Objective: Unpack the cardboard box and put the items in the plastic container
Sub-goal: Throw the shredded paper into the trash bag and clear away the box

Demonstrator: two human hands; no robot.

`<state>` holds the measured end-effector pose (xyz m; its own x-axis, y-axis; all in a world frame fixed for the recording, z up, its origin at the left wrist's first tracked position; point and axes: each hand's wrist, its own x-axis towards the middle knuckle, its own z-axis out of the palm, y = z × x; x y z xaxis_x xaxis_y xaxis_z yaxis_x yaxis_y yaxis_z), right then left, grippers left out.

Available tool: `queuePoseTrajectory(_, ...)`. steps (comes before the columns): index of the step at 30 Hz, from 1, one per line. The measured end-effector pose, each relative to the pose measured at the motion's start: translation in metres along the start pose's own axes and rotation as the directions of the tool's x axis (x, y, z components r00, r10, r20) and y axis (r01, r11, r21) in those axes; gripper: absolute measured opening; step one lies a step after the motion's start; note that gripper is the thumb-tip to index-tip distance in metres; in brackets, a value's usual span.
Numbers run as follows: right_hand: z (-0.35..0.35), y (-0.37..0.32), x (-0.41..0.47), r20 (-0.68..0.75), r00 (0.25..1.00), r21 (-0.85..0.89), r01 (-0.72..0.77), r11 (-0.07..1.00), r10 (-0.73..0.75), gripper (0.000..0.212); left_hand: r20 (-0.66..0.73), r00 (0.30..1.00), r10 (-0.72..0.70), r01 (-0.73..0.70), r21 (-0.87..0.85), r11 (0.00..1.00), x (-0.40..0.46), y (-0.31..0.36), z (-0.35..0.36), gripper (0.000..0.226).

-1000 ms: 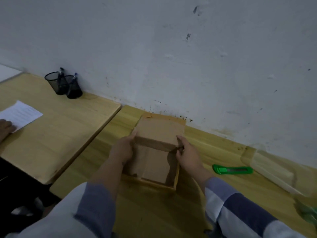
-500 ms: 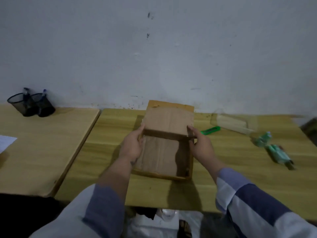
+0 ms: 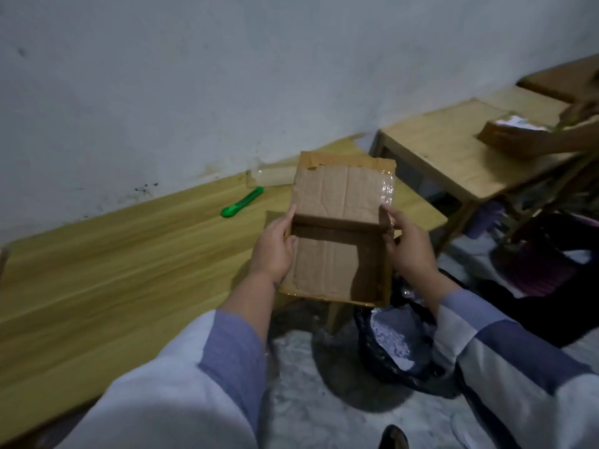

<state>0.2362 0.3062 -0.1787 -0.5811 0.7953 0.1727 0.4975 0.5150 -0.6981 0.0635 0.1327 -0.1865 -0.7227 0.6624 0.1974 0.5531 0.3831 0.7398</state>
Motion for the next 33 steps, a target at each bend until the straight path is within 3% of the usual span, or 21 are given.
queuePoseTrajectory(9,-0.128,0.174,-0.016,-0.064,0.978,-0.055,-0.2,0.978,0.197,0.059,0.267,0.96,0.088,-0.075,-0.056,0.996,-0.001,0.106,0.189,0.063)
queuePoseTrajectory(15,-0.162,0.267,-0.032,-0.025,0.938,-0.126,-0.346,0.93,0.346,0.058,0.428,0.903,0.022,-0.001,-0.05,0.999,-0.021,0.128,0.291,0.055)
queuePoseTrajectory(23,-0.105,0.35,-0.059,0.182,0.827,-0.137,-0.514,0.847,0.532,0.06,0.621,0.768,-0.156,0.143,0.071,0.987,-0.047,0.069,0.354,0.056)
queuePoseTrajectory(29,-0.02,0.399,-0.041,0.249,0.757,-0.128,-0.592,0.796,0.604,0.053,0.624,0.718,-0.307,0.282,0.142,0.949,-0.032,-0.01,0.397,0.055)
queuePoseTrajectory(31,0.005,0.414,-0.035,0.263,0.737,-0.131,-0.613,0.779,0.623,0.049,0.649,0.648,-0.4,0.325,0.239,0.915,-0.025,-0.03,0.414,0.054)
queuePoseTrajectory(33,0.023,0.424,-0.031,0.284,0.702,-0.183,-0.629,0.756,0.653,0.045,0.721,0.553,-0.417,0.278,0.312,0.908,-0.023,-0.049,0.425,0.056)
